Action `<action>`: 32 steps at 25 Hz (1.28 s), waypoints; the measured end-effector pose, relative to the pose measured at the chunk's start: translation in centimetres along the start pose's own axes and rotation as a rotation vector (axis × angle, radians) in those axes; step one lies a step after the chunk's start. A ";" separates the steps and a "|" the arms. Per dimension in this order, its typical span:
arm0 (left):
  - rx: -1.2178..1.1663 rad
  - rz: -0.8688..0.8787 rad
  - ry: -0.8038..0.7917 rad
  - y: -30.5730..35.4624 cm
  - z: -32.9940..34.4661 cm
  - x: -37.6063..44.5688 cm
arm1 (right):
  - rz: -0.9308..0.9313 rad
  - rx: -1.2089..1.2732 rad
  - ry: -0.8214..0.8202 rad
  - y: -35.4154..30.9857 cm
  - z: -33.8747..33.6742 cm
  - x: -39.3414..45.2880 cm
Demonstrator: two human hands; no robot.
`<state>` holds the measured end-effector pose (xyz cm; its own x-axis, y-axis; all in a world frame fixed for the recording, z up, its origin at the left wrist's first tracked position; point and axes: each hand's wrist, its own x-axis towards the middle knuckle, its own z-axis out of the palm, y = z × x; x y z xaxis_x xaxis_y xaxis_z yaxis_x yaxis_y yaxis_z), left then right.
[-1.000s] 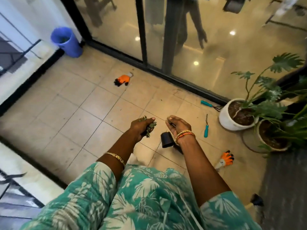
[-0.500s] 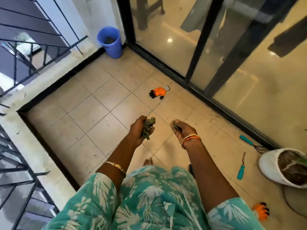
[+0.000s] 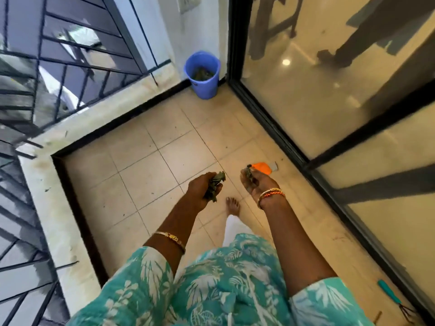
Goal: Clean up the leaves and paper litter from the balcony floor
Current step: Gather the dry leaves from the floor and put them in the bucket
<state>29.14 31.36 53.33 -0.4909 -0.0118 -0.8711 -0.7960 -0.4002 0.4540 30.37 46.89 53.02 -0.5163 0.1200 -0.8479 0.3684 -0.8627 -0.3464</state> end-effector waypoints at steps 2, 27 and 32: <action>-0.012 0.006 0.024 4.4 1.6 2.2 | -0.017 -0.086 0.013 -2.5 4.5 3.0; -0.079 -0.125 0.078 44.7 13.1 57.9 | 0.024 -0.274 0.144 -10.9 46.7 57.3; -0.072 -0.028 0.084 45.9 15.1 68.4 | 0.034 -0.306 0.127 -10.8 48.6 67.9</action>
<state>-46.36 26.03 17.43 -0.4355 -0.0751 -0.8970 -0.7798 -0.4664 0.4176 -46.22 40.51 18.70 -0.4065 0.1702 -0.8976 0.6086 -0.6823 -0.4050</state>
